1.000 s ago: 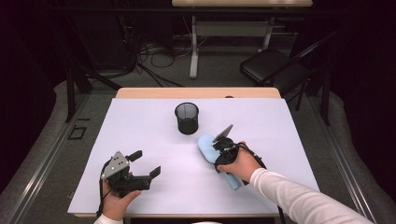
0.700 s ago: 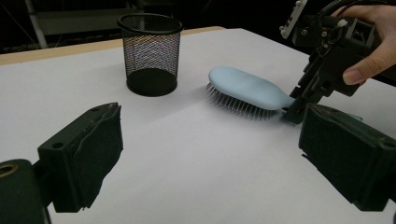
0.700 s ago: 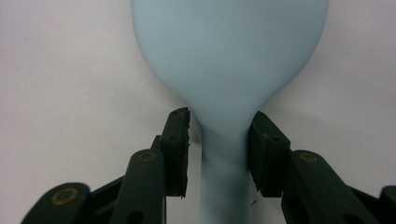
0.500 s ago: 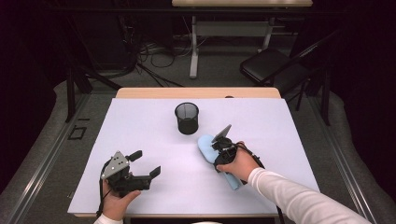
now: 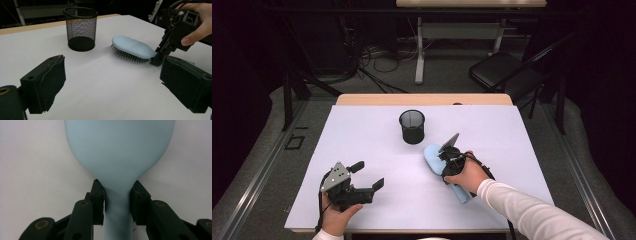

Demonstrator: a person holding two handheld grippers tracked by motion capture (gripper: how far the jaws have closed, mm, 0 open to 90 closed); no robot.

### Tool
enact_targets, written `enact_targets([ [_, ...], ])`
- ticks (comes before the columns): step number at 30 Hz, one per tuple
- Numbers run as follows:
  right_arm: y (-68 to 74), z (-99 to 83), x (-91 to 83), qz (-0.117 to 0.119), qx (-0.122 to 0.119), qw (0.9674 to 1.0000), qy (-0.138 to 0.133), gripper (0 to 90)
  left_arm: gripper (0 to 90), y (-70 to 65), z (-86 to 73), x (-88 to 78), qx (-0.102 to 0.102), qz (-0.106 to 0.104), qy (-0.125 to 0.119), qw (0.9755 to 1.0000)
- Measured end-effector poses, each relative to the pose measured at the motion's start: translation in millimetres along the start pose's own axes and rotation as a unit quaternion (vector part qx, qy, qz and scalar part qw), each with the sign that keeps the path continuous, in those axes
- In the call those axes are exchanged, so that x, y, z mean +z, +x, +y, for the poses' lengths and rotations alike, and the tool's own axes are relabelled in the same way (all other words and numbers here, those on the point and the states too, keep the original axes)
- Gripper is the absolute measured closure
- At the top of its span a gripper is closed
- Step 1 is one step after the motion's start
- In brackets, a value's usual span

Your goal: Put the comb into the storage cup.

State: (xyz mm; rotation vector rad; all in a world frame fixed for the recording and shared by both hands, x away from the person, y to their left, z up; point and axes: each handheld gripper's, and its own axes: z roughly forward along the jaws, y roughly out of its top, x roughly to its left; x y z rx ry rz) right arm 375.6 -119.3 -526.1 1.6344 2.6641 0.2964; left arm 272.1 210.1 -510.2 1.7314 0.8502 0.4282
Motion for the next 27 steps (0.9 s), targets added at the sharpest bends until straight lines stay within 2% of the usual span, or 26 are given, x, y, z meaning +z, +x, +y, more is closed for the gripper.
enact_targets([
  [7, -0.1, 0.8, 0.4, 0.003, 0.003, 1.0, 0.003, 68.5, 6.7, -0.1, -0.2, 0.2, 0.0, 0.001, 0.0, 1.0],
  [10, 0.6, 1.7, -0.2, 0.003, 0.007, 0.9999, 0.014, 69.0, 6.8, -0.3, -0.1, 0.1, 0.001, 0.002, 0.0, 1.0],
  [18, 1.1, 1.7, 1.3, 0.008, 0.011, 0.9999, 0.007, 69.3, 7.0, -0.1, -0.3, 0.3, 0.0, 0.001, -0.001, 1.0],
  [27, 0.9, 2.0, -0.2, 0.005, 0.003, 0.9998, 0.017, 69.3, 7.2, 0.0, -0.4, 0.6, 0.0, 0.002, 0.0, 1.0],
])
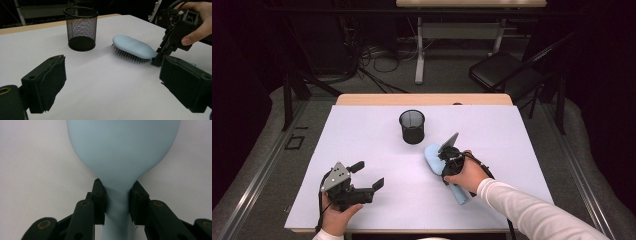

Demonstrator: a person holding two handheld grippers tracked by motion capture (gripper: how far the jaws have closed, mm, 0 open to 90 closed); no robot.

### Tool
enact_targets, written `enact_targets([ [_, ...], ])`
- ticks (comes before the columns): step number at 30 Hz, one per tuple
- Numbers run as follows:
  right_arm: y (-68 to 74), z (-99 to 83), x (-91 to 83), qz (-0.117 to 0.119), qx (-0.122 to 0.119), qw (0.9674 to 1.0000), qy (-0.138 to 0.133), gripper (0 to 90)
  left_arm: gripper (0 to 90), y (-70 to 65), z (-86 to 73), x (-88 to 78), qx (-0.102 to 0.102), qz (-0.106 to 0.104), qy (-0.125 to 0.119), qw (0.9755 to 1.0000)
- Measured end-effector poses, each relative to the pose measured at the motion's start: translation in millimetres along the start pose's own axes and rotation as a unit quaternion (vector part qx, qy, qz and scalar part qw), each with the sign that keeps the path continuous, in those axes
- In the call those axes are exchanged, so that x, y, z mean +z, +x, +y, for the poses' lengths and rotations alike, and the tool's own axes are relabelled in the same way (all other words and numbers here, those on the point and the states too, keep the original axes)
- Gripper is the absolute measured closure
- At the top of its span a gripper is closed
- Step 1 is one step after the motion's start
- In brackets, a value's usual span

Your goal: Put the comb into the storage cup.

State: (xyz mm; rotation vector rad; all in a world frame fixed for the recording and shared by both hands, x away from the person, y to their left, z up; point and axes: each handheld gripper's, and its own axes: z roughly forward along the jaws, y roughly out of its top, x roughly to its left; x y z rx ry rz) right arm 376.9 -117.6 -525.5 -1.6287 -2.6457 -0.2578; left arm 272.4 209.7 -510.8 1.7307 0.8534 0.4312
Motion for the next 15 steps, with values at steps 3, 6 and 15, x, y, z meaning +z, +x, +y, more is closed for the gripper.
enact_targets([
  [3, -0.2, -0.4, 1.4, 0.006, 0.002, 0.9999, -0.01, 69.3, 7.2, 0.2, 0.0, 0.0, -0.001, 0.0, -0.001, 1.0],
  [6, -0.3, -0.4, 1.2, 0.006, 0.002, 0.9999, -0.009, 69.3, 7.2, 0.2, -0.1, 0.0, -0.001, 0.0, -0.001, 1.0],
  [15, -0.2, -0.1, -0.1, 0.001, -0.005, 1.0, -0.002, 69.4, 7.5, 0.6, -0.1, -0.1, -0.001, 0.0, 0.0, 1.0],
])
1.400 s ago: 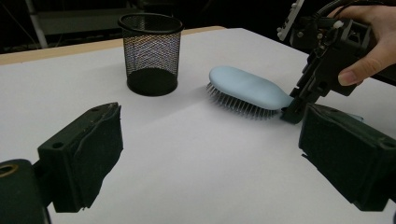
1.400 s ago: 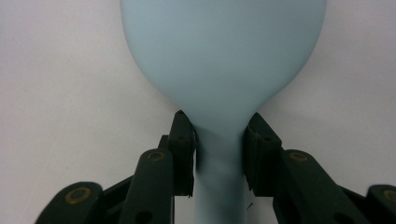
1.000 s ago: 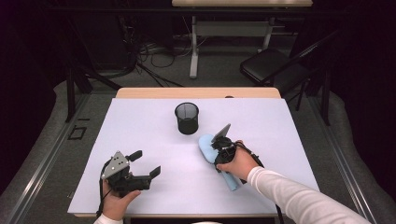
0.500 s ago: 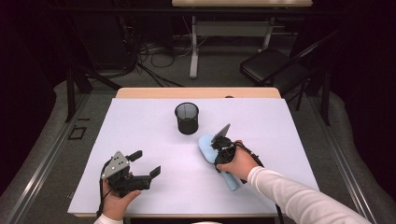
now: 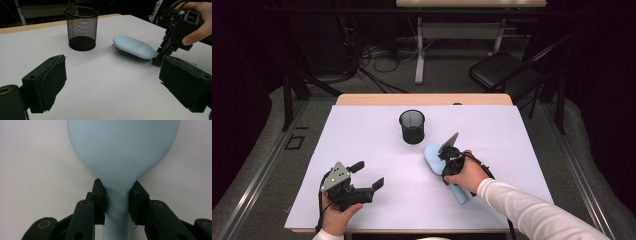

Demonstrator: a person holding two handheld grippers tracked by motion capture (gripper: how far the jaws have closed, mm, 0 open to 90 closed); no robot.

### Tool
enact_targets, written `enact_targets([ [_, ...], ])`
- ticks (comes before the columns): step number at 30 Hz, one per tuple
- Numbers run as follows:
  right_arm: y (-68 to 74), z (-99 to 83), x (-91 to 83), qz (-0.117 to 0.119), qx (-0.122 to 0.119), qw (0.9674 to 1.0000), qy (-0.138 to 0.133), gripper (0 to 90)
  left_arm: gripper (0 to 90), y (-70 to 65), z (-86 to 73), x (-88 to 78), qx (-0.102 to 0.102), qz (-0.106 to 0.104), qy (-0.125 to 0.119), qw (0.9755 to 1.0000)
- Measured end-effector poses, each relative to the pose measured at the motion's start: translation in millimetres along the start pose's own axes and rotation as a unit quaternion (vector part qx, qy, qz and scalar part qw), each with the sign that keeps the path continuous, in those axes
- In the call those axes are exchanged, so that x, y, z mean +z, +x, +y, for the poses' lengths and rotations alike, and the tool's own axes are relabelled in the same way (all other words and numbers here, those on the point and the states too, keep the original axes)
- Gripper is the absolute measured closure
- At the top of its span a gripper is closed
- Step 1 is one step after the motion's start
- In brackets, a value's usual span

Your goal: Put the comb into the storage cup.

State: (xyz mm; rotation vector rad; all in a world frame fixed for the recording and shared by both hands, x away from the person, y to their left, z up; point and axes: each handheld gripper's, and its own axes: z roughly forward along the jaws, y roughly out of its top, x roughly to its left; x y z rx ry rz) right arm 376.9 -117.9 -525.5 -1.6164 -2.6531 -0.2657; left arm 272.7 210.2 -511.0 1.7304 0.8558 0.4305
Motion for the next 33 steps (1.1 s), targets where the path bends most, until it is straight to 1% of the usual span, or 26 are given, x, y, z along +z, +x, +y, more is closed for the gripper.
enact_targets([
  [9, -0.1, -0.2, -0.3, 0.0, -0.003, 1.0, 0.0, 69.4, 7.4, 0.0, -0.1, 0.1, 0.0, 0.001, -0.001, 1.0],
  [11, 0.1, -0.3, -0.3, -0.002, -0.005, 1.0, -0.001, 69.4, 7.5, 0.0, -0.1, 0.2, 0.001, 0.001, -0.001, 1.0],
  [12, -0.5, 0.0, -0.5, -0.003, -0.012, 0.9999, 0.0, 69.4, 7.5, 0.0, -0.2, 0.2, 0.001, 0.001, -0.001, 1.0],
  [13, 0.1, 0.1, -1.3, -0.005, -0.008, 0.9999, 0.004, 69.5, 7.5, -0.1, -0.2, 0.2, 0.001, 0.001, -0.001, 1.0],
  [14, 0.1, 0.0, -1.5, -0.004, -0.01, 0.9999, 0.0, 69.5, 7.7, -0.1, -0.2, 0.1, 0.001, 0.001, -0.001, 1.0],
  [20, 0.1, -0.1, -2.4, 0.0, -0.009, 1.0, -0.004, 69.6, 7.7, 0.2, -0.2, -0.1, 0.001, 0.002, -0.002, 1.0],
  [21, -0.4, 0.0, -2.6, 0.001, -0.013, 0.9999, -0.006, 69.6, 7.7, 0.2, -0.2, -0.1, 0.001, 0.002, -0.002, 1.0],
  [23, -0.4, 0.3, -3.8, -0.002, -0.017, 0.9999, -0.001, 69.6, 7.7, 0.3, -0.2, -0.1, 0.001, 0.003, -0.001, 1.0],
  [26, -0.6, 0.5, -4.3, -0.001, -0.017, 0.9998, 0.0, 69.6, 7.7, 0.3, -0.2, -0.1, 0.002, 0.003, -0.001, 1.0],
  [28, -0.4, -0.1, -4.4, 0.001, -0.02, 0.9998, -0.008, 69.7, 7.7, 0.2, -0.3, -0.2, 0.002, 0.003, -0.002, 1.0],
  [29, -0.7, -0.6, -3.3, 0.004, -0.025, 0.9995, -0.019, 69.6, 7.9, 0.2, -0.3, -0.2, 0.002, 0.003, -0.002, 1.0],
  [31, -0.1, -0.9, -3.5, 0.004, -0.022, 0.9996, -0.018, 69.7, 8.0, 0.2, -0.3, -0.2, 0.002, 0.003, -0.002, 1.0],
  [32, -0.7, -0.5, -4.7, 0.001, -0.028, 0.9995, -0.014, 69.7, 8.0, 0.2, -0.3, -0.2, 0.002, 0.003, -0.002, 1.0],
  [33, -0.7, -0.5, -4.7, 0.001, -0.028, 0.9995, -0.014, 69.7, 8.0, 0.2, -0.3, -0.2, 0.002, 0.003, -0.002, 1.0],
])
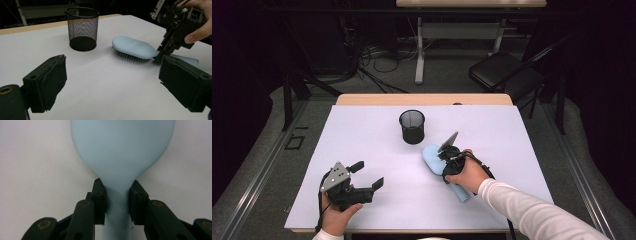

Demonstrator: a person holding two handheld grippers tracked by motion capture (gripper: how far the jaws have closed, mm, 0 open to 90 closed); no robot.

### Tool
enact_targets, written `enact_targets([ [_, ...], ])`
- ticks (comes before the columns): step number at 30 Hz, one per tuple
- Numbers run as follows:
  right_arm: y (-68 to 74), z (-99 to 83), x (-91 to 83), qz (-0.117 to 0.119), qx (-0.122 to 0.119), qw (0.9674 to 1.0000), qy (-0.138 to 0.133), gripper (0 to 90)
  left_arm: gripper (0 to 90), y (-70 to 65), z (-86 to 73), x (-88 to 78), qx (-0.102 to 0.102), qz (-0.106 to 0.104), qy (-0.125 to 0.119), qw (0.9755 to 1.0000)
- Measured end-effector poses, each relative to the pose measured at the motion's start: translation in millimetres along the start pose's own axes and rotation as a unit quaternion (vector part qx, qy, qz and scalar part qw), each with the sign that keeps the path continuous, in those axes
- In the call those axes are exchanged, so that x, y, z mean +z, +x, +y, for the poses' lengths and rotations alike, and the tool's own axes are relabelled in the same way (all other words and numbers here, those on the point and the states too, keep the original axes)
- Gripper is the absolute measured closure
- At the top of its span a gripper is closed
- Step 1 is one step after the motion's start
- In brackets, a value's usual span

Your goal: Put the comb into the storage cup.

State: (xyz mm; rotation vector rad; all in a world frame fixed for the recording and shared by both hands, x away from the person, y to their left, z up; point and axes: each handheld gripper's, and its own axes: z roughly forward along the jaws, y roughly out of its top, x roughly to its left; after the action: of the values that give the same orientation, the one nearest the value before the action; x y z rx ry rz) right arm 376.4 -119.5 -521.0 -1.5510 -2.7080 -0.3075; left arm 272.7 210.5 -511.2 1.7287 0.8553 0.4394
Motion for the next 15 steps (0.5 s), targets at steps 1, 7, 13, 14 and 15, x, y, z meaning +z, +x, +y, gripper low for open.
enact_targets([
  [1, -0.8, 0.6, -1.5, -0.001, -0.006, 1.0, 0.006, 69.7, 8.0, 0.1, 0.0, 0.0, 0.0, 0.0, 0.0, 1.0],
  [7, -1.7, 0.5, -2.4, 0.004, -0.006, 1.0, 0.005, 69.8, 8.0, 0.1, 0.0, -0.2, 0.0, 0.001, 0.001, 1.0],
  [13, -1.3, -0.1, -4.7, 0.006, -0.007, 0.9999, 0.005, 69.8, 8.2, 0.1, -0.1, 0.0, 0.001, 0.001, 0.001, 1.0],
  [14, -1.1, -0.2, -5.0, 0.007, -0.007, 0.9999, 0.006, 69.8, 8.2, 0.0, -0.1, 0.0, 0.001, 0.001, 0.001, 1.0],
  [15, -0.3, -1.2, -3.5, 0.013, 0.0, 0.9999, -0.009, 69.9, 8.2, 0.0, -0.1, 0.1, 0.001, 0.001, 0.001, 1.0],
])
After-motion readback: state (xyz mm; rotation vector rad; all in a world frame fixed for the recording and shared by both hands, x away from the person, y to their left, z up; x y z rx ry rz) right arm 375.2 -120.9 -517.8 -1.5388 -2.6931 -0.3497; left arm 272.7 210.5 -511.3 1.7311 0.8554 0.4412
